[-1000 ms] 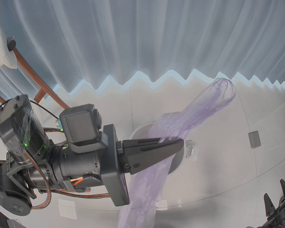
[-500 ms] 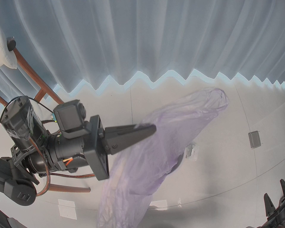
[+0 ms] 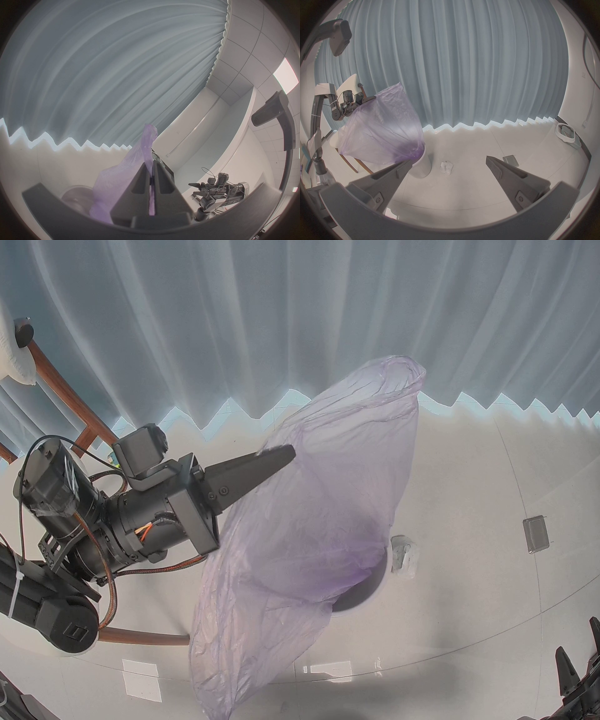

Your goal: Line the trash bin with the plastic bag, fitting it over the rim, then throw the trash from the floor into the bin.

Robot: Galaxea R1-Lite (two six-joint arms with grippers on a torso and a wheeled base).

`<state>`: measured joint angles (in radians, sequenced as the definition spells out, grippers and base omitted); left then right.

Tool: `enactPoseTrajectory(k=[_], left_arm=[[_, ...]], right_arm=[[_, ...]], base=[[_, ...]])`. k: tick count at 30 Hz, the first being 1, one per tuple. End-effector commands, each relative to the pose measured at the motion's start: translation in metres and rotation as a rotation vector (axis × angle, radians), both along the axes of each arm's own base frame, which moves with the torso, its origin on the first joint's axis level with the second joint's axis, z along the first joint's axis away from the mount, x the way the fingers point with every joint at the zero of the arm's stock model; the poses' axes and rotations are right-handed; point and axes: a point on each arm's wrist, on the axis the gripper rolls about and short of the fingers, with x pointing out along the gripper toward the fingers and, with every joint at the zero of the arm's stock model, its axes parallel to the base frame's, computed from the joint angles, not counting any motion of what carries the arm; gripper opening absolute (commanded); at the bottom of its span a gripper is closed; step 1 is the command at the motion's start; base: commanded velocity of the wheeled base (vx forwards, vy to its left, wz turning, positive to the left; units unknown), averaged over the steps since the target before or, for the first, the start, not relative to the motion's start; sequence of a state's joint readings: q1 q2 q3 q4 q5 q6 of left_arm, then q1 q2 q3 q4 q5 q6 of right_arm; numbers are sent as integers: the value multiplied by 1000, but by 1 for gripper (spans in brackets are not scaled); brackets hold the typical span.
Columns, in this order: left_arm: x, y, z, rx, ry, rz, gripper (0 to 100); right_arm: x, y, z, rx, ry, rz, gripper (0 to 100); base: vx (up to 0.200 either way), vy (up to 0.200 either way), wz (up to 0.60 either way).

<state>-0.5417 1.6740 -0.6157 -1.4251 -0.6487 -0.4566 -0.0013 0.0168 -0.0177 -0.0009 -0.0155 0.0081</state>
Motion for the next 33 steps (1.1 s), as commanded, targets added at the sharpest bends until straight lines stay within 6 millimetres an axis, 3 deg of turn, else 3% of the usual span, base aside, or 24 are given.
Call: enactPoseTrajectory(k=[1, 19, 33], left_arm=[[6, -3, -8, 14, 29, 4, 0], [14, -27, -44, 56, 87, -45, 0], [18, -34, -58, 79, 119, -56, 0]], right_arm=[[0, 0, -5, 0, 0, 0, 100], [0, 0, -5, 0, 0, 0, 100], [0, 0, -5, 0, 2, 0, 100]], base=[[0, 0, 0], [0, 0, 0], [0, 0, 0]])
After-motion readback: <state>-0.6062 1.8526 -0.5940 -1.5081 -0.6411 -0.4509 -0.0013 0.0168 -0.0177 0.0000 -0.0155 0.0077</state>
